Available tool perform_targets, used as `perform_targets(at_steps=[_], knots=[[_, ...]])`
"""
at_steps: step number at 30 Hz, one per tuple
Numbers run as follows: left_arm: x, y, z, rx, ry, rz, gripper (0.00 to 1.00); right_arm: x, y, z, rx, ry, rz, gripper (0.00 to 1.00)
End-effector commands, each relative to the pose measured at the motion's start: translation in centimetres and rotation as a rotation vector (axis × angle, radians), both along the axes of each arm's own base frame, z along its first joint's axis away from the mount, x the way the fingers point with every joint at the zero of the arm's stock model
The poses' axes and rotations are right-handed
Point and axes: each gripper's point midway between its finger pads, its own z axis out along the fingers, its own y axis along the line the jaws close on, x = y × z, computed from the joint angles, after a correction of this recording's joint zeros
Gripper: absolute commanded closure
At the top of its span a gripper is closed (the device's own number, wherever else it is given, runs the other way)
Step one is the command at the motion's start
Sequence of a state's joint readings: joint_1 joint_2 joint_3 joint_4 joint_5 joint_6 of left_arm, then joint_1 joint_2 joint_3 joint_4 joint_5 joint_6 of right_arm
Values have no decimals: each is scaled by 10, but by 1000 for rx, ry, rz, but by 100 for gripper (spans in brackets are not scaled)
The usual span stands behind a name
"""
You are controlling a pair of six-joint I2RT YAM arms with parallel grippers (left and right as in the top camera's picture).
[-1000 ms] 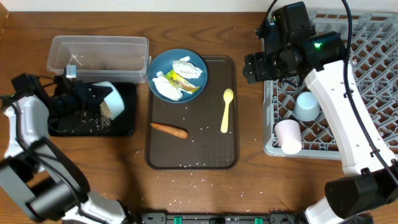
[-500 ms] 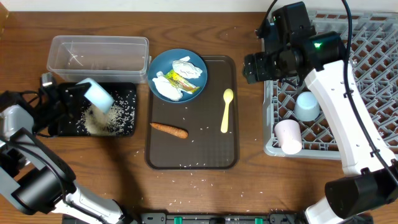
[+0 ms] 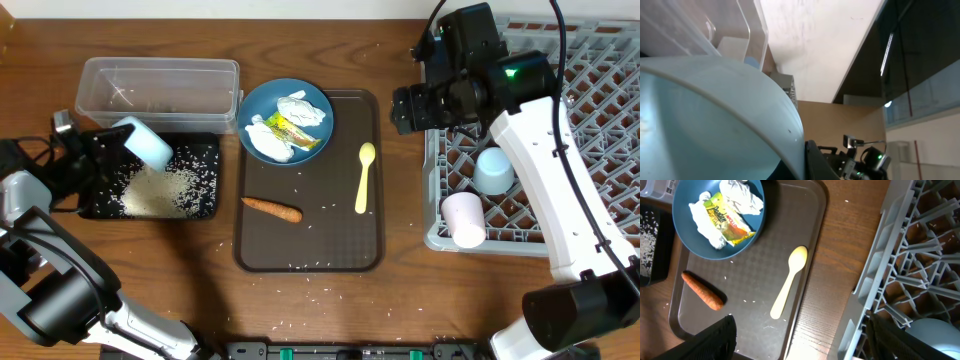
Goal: Sort waste into correct bins and load items into the dishwasher rack
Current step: 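Tip the bowl over the black tray to pour out the rice, then bring the emptied bowl back and set it on the dark tray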
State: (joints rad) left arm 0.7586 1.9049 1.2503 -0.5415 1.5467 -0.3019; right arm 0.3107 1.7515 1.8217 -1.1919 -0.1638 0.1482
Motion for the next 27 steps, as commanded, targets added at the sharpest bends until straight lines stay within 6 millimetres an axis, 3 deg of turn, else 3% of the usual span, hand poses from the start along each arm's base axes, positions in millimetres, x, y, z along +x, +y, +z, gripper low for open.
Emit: perform_targets(at_steps=[1, 9, 18, 23, 27], knots=[[1, -11, 8, -93, 60, -25, 94, 1, -4, -3, -12, 1, 9, 19], [9, -48, 9, -79, 52, -119, 94, 1, -4, -3, -14, -1, 14, 19], [8, -65, 21, -81, 56, -156, 94, 1, -4, -3, -19, -4, 25, 19], [0, -113, 60, 86, -44, -241, 94, 1, -4, -2, -20, -7, 28, 19], [-11, -165, 67, 336, -14, -286, 94, 2, -3, -2, -22, -13, 37, 19]])
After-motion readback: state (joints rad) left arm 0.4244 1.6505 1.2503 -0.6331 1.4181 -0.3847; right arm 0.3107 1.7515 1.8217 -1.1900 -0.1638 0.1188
